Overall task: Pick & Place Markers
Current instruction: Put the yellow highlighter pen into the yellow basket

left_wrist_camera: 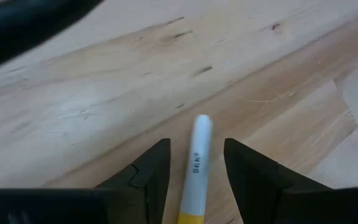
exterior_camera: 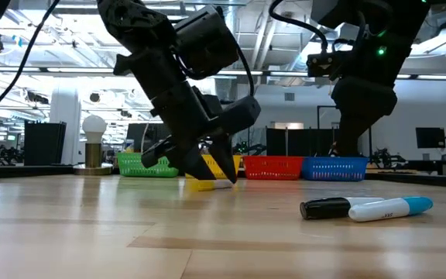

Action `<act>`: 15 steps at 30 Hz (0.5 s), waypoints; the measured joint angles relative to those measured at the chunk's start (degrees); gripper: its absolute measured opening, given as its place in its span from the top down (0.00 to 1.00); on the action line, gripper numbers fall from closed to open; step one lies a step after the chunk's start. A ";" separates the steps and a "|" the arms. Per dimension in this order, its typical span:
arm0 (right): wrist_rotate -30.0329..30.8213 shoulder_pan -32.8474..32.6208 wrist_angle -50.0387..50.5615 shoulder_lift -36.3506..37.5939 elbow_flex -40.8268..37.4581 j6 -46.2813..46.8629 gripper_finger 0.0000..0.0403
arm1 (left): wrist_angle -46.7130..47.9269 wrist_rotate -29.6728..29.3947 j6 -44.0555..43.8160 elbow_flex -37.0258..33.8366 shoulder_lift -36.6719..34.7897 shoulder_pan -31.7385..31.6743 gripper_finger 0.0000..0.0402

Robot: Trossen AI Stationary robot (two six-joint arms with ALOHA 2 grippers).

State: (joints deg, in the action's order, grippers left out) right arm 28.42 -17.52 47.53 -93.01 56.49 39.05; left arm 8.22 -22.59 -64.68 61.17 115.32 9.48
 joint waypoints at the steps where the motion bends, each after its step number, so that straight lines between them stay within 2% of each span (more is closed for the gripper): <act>1: 0.00 0.00 0.00 0.00 0.00 -0.01 0.73 | 0.07 -0.05 0.00 0.00 0.03 0.15 0.62; 5: 0.00 0.00 0.01 0.00 0.00 -0.46 0.73 | 0.77 0.71 1.62 -0.29 -0.97 0.10 0.69; 11: 0.07 0.00 0.12 0.00 0.00 -1.57 0.73 | 2.39 3.53 6.03 -0.61 -2.64 -1.06 0.92; 15: 0.07 0.01 0.10 0.00 0.00 -1.95 0.73 | 2.96 3.72 7.18 -0.52 -2.64 -1.79 0.94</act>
State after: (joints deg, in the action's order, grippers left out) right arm 28.49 -17.51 47.63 -93.01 56.49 37.10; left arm 11.18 -18.87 -57.50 60.64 112.68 7.69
